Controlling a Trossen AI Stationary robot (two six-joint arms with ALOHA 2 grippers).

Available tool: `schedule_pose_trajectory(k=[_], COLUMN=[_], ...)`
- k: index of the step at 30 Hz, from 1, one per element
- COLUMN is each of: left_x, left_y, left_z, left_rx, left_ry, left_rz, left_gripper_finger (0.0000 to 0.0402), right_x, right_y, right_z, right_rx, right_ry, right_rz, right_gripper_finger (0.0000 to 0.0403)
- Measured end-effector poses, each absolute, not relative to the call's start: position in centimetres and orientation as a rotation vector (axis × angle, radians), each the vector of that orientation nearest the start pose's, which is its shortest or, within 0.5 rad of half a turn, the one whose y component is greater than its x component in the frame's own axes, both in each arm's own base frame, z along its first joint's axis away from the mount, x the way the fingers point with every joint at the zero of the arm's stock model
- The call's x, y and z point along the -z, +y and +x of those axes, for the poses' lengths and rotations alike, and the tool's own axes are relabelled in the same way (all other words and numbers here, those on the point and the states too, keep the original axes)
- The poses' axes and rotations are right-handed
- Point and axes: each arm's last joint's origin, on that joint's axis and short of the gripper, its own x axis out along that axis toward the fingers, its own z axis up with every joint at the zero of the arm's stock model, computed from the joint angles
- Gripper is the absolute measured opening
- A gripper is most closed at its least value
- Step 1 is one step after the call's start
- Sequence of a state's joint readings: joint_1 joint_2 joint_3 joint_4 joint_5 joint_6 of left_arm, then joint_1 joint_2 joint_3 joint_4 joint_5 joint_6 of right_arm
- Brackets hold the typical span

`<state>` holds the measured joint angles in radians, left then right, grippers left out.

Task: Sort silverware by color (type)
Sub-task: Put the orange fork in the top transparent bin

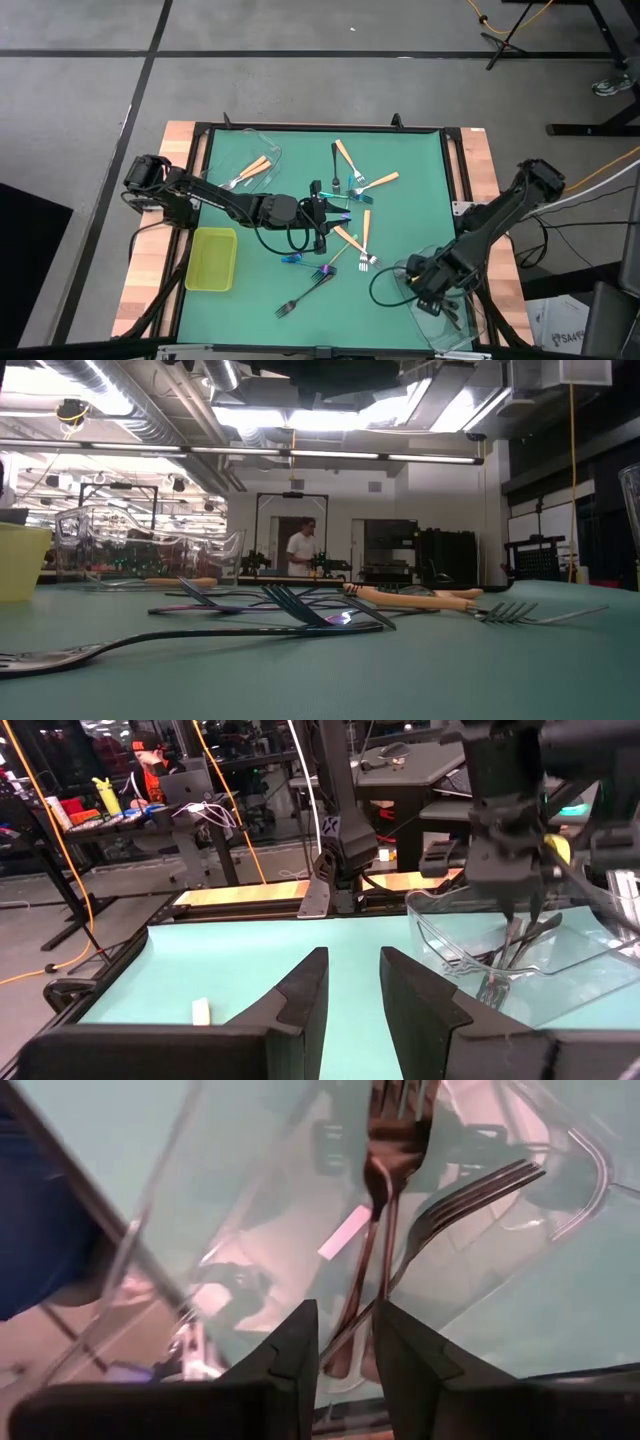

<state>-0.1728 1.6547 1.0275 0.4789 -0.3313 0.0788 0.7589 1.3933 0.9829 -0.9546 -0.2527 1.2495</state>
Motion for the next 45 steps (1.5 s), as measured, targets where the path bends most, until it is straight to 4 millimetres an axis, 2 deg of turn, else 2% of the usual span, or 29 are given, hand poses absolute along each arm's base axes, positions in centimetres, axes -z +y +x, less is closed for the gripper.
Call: schedule_pose_trajectory(k=[16, 23, 30, 36, 45], left_x=[-25.7, -25.7, -25.7, -25.7, -25.7], left_y=[-5.4, -5.4, -5.4, -5.4, -5.4], left_z=[36.6, 36.6, 36.6, 36.6, 36.6], left_rx=[-0.152, -0.153, -0.153, -0.153, -0.153], left_ry=[0.15, 0.15, 0.15, 0.15, 0.15], left_rz=[0.115, 0.115, 0.115, 0.115, 0.115], left_gripper_finger=[0.0088, 0.0088, 0.0088, 0.0088, 0.0088], right_x=[-27.4, -28.7, -29.9, -30.9, -31.3], right_y=[14.6, 13.4, 12.0, 9.4, 4.1], right_z=[14.8, 14.1, 13.7, 14.3, 16.3], right_rx=[-0.009, -0.027, 0.025, 0.136, 0.277], right_ry=[1.409, 1.234, 0.984, 0.815, 0.8], right_rz=[0.692, 0.615, 0.442, 0.312, 0.076], right_gripper_finger=[0.0088, 0.0088, 0.0088, 0.0088, 0.0088])
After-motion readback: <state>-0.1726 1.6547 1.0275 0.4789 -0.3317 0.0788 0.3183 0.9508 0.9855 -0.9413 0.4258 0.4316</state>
